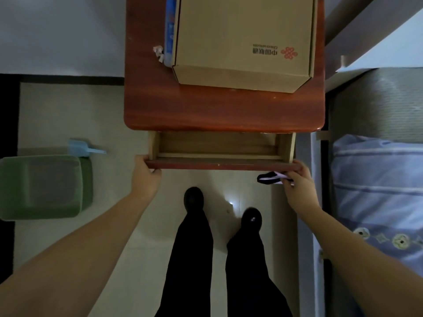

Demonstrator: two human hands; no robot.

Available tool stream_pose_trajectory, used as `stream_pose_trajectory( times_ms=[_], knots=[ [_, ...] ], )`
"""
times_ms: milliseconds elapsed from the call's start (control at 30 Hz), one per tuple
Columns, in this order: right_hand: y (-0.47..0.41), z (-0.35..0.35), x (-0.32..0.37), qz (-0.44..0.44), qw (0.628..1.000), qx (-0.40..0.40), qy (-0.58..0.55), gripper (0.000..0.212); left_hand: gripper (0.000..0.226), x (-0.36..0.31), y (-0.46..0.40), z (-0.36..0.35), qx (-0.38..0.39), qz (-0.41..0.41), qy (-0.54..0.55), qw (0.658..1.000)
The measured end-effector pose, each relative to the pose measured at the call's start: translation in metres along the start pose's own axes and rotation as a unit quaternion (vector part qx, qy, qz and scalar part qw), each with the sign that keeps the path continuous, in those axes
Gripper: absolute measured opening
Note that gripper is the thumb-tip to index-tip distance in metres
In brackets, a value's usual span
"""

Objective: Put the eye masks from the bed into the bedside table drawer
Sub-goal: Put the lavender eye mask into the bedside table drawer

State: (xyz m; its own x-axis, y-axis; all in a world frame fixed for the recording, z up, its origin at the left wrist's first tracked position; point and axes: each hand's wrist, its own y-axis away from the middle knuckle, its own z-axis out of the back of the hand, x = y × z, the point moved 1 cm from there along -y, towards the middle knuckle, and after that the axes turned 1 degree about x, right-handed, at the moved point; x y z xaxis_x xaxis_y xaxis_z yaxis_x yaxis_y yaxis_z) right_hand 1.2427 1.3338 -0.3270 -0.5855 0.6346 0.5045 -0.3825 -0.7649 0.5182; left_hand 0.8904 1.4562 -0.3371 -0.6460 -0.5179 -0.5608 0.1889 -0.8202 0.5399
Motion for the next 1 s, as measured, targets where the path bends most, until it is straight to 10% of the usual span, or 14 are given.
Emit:
stream_pose_trajectory(
  times_ms=[200, 367, 500, 733, 1000],
  knots=[
    [-0.003, -0.005, 0.001, -0.043, 0.994, 0.086, 0.045, 0.014, 0.041, 0.007, -0.001, -0.006, 0.053, 0.009, -0.033, 0.998],
    [0.017, -0.007, 0.073, -0.022, 0.951, 0.300, -0.066, 0.025, 0.046, -0.016, 0.041, -0.003, 0.038, -0.195, -0.076, 0.977],
    [0.003, -0.030, 0.136, -0.055, 0.950, 0.209, -0.227, 0.020, 0.015, -0.050, 0.039, -0.016, 0.253, -0.083, 0.076, 0.961],
    [-0.071, -0.110, 0.186, -0.066, 0.984, 0.154, -0.062, 0.028, 0.030, -0.068, -0.043, -0.019, 0.071, -0.059, -0.170, 0.981],
    [-0.093, -0.145, 0.179, -0.083, 0.988, 0.127, 0.028, 0.020, 0.031, -0.055, -0.070, -0.053, 0.127, 0.036, -0.250, 0.959]
  ],
)
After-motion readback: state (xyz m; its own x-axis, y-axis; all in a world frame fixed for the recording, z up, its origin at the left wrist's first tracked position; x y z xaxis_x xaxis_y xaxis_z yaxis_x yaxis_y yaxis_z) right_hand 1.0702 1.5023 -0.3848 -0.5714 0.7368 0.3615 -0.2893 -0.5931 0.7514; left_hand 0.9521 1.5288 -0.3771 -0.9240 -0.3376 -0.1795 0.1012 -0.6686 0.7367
